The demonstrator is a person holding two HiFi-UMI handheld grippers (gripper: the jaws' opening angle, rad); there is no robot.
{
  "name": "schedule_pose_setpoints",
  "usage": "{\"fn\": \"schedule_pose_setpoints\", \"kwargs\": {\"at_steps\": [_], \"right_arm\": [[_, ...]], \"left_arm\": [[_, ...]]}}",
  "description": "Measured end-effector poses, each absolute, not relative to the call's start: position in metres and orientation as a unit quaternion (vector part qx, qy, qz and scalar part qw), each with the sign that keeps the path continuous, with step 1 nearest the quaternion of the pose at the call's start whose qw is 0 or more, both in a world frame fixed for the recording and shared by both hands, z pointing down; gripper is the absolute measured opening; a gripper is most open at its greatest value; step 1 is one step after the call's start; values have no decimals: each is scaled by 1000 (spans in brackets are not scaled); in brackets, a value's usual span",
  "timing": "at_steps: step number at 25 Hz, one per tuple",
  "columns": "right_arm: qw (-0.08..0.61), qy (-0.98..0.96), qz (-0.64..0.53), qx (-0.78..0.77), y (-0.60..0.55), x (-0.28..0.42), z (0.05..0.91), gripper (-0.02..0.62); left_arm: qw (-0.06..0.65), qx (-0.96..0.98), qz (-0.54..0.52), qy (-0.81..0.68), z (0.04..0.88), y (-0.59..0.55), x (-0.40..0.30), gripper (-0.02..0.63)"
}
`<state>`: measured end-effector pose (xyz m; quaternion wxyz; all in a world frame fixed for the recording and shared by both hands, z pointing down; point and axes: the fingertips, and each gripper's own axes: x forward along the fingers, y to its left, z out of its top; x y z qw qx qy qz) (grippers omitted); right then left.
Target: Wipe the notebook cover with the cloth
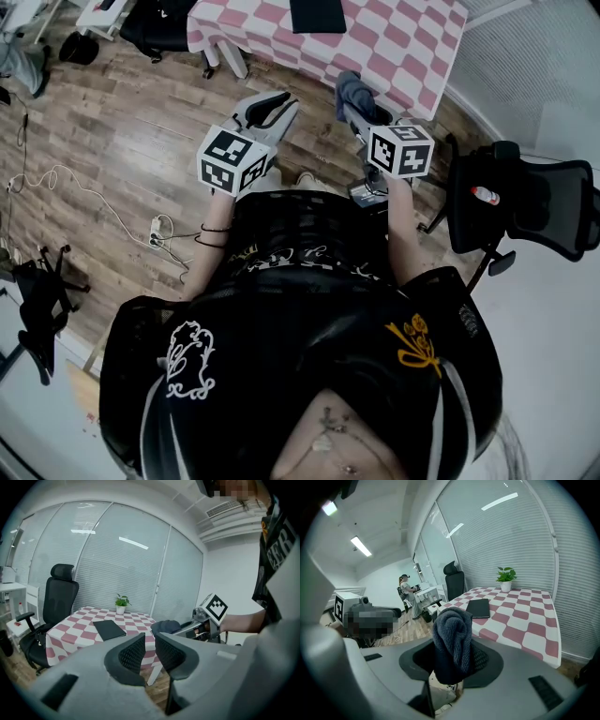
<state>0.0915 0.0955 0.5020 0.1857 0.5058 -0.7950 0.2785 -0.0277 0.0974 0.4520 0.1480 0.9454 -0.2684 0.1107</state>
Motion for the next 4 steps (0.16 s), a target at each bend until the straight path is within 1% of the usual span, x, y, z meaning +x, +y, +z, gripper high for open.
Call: {"fn": "schedule_pose_setpoints", "kwargs": {"at_steps": [4], "right_arm": [[187,-793,281,507,95,93,503,131]], "left_arm": [[148,945,112,-268,453,95,-29,75]]}}
